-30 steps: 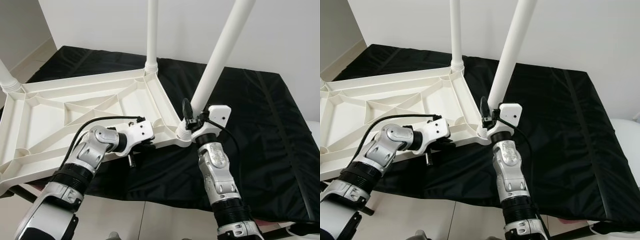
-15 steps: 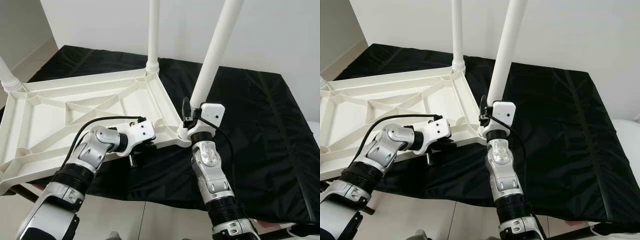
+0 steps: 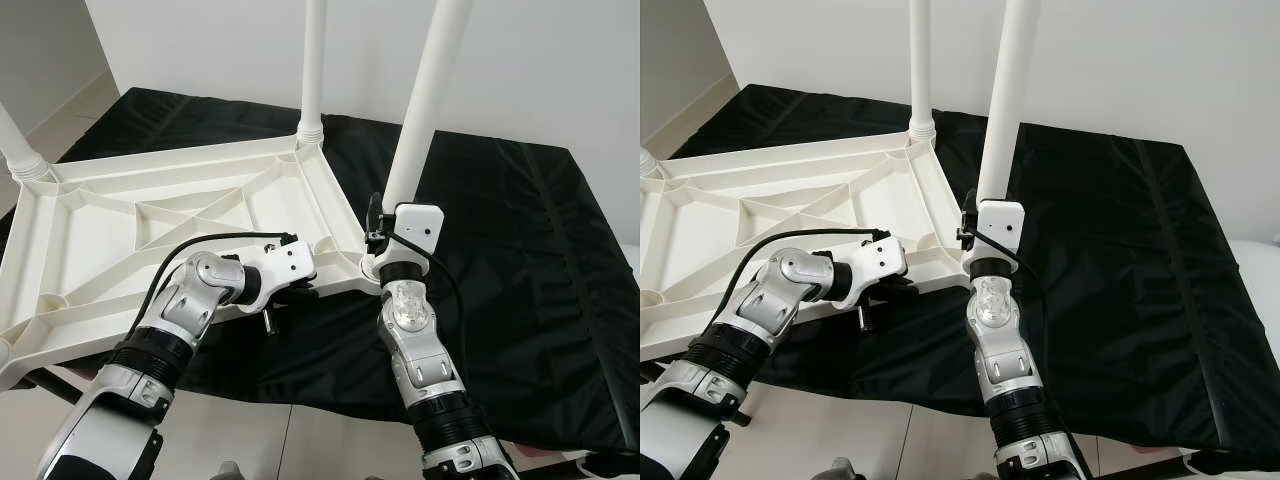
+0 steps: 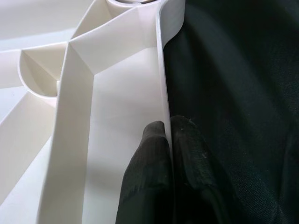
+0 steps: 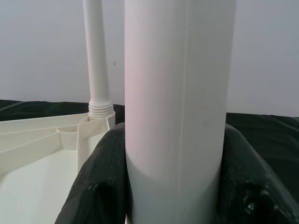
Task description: Building children table
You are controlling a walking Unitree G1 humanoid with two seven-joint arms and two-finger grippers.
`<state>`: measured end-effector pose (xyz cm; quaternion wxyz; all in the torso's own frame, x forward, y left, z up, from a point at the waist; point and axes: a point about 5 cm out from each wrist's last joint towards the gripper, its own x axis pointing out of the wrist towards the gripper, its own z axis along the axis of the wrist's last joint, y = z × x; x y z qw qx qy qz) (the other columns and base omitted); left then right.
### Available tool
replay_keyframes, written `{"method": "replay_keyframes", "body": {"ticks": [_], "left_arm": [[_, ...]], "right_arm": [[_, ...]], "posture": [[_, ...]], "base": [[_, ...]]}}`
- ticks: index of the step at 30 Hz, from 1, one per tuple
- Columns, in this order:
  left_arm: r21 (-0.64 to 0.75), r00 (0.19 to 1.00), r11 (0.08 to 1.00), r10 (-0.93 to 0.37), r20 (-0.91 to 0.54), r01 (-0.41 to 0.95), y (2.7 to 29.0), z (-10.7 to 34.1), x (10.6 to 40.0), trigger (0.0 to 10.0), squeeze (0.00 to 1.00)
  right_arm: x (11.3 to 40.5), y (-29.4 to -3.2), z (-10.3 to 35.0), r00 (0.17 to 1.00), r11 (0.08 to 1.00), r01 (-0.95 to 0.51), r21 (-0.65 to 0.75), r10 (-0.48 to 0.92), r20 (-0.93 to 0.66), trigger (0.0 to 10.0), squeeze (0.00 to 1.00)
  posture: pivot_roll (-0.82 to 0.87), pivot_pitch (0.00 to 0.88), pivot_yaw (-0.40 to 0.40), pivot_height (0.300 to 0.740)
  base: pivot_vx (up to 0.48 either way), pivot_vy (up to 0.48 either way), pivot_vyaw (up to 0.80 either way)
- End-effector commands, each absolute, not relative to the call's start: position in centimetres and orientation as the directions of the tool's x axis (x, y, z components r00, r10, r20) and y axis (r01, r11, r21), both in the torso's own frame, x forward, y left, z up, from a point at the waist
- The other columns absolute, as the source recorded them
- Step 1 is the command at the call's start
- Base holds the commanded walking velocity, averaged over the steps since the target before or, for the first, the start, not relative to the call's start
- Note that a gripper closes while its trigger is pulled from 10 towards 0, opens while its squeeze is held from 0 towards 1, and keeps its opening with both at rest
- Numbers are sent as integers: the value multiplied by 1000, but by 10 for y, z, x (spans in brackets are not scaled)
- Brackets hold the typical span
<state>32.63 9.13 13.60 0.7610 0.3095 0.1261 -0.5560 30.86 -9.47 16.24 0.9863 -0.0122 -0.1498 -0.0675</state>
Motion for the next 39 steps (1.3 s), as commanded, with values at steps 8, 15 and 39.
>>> {"method": "replay_keyframes", "body": {"ticks": [8, 15, 39], "left_arm": [[421, 493, 296, -710, -504, 857, 105, 142, 334, 10000, 0], [424, 495, 296, -708, -503, 856, 106, 143, 335, 10000, 0], [420, 491, 298, -720, -490, 857, 102, 145, 335, 10000, 0]], "right_arm": [[296, -117, 114, 938, 940, 340, -21, -338, 79, 10000, 0], [299, -123, 116, 980, 987, 161, 23, -163, 111, 10000, 0], [319, -162, 130, 849, 853, -521, -36, 522, 79, 10000, 0]], "posture": [[24, 26, -27, 740], [22, 29, -25, 740], [11, 26, -26, 740]], "base": [[0, 0, 0], [0, 0, 0], [0, 0, 0]]}}
